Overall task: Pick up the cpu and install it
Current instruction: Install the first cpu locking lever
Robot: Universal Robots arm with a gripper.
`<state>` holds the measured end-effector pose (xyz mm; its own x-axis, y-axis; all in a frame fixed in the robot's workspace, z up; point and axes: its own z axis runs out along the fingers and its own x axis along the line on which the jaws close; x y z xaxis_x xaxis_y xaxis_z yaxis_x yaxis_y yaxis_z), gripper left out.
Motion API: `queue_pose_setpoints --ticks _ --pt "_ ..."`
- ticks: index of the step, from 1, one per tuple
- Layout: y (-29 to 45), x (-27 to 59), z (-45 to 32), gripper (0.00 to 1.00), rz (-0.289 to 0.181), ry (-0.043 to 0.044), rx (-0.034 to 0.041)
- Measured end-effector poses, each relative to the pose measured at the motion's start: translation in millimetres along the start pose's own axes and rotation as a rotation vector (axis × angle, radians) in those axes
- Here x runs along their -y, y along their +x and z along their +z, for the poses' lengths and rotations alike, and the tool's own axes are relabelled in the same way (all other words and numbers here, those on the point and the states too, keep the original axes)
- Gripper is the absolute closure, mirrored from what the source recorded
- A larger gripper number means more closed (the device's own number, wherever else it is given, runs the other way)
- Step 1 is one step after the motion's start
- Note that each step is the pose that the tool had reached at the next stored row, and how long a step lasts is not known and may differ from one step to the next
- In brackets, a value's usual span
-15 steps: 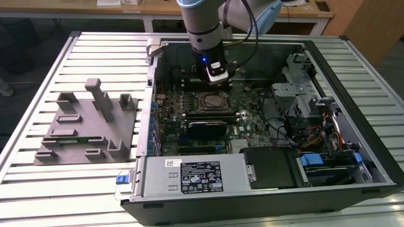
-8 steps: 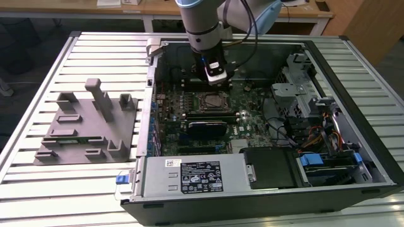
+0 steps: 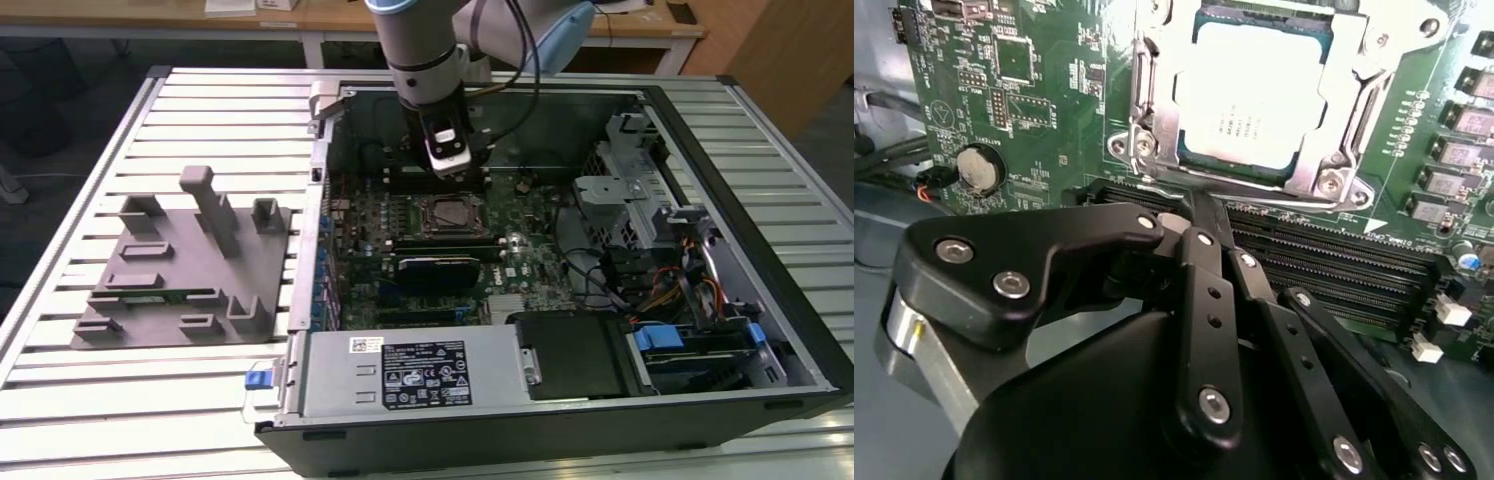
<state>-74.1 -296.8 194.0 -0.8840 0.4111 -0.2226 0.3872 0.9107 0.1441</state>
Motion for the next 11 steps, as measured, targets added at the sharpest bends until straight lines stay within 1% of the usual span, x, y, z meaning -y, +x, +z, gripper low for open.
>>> queue_pose_setpoints --ticks 3,9,11 --pt "0.2 -0.3 0.1 0.89 0.000 -0.0001 0.0009" --pt "0.3 -0.1 0.7 0.89 -0.002 0.0055 0.0056" --pt "0.3 0.0 1.1 0.89 -0.002 0.0061 0.0066"
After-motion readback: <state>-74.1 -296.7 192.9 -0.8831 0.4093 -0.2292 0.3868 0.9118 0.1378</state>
